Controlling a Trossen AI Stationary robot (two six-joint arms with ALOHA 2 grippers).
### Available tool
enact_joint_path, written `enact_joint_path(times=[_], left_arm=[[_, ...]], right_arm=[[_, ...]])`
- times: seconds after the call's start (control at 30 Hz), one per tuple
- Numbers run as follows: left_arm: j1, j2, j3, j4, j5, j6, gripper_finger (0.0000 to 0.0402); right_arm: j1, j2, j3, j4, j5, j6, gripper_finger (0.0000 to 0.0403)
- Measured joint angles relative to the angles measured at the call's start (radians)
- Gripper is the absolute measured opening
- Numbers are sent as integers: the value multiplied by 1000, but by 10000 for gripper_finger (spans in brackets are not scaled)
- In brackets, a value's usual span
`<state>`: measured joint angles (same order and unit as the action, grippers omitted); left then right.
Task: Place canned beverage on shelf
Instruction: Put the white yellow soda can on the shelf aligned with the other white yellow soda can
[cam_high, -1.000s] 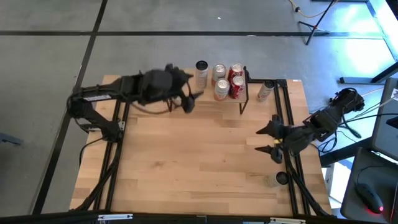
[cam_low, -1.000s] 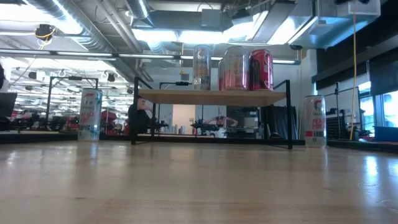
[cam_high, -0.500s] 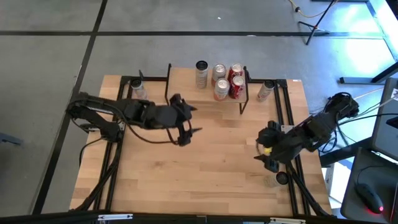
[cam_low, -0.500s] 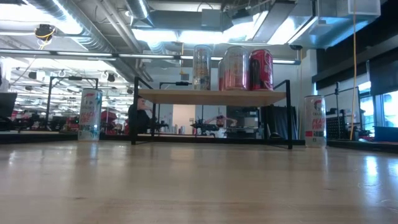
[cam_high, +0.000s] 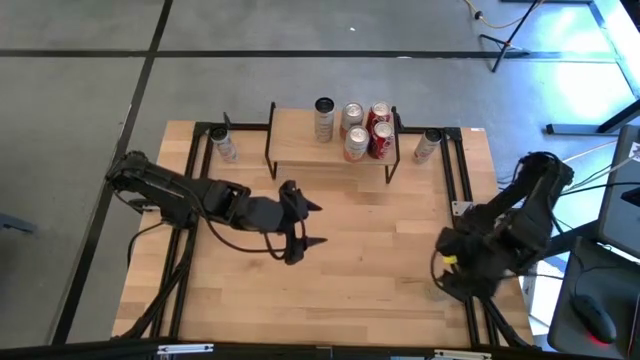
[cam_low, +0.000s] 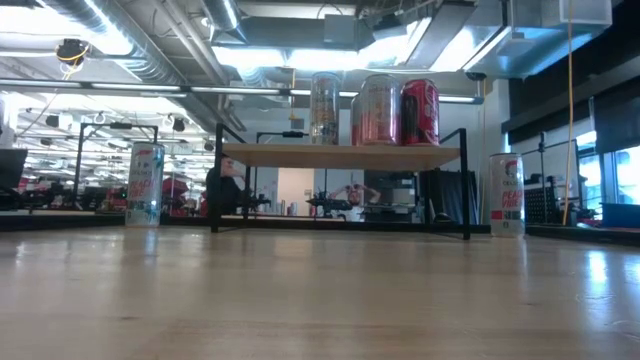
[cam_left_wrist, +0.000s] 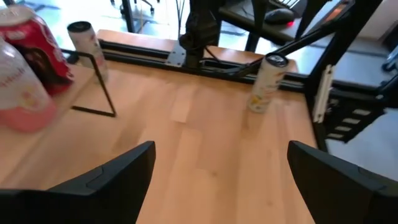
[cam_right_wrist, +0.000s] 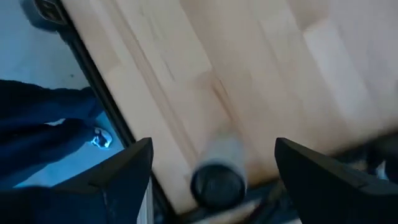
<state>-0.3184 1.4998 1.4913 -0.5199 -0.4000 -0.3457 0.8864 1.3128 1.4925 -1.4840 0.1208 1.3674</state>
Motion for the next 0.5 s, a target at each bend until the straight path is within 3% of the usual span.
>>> enact_joint_path(times=[0.27,0.5], left_arm=[[-28,0,0,12,-2,-124,353],[-57,0,0,10,-4,-176,353]], right_arm=[[174,5,0,33,45,195,325],[235,73,-32,18,-7,409,325]])
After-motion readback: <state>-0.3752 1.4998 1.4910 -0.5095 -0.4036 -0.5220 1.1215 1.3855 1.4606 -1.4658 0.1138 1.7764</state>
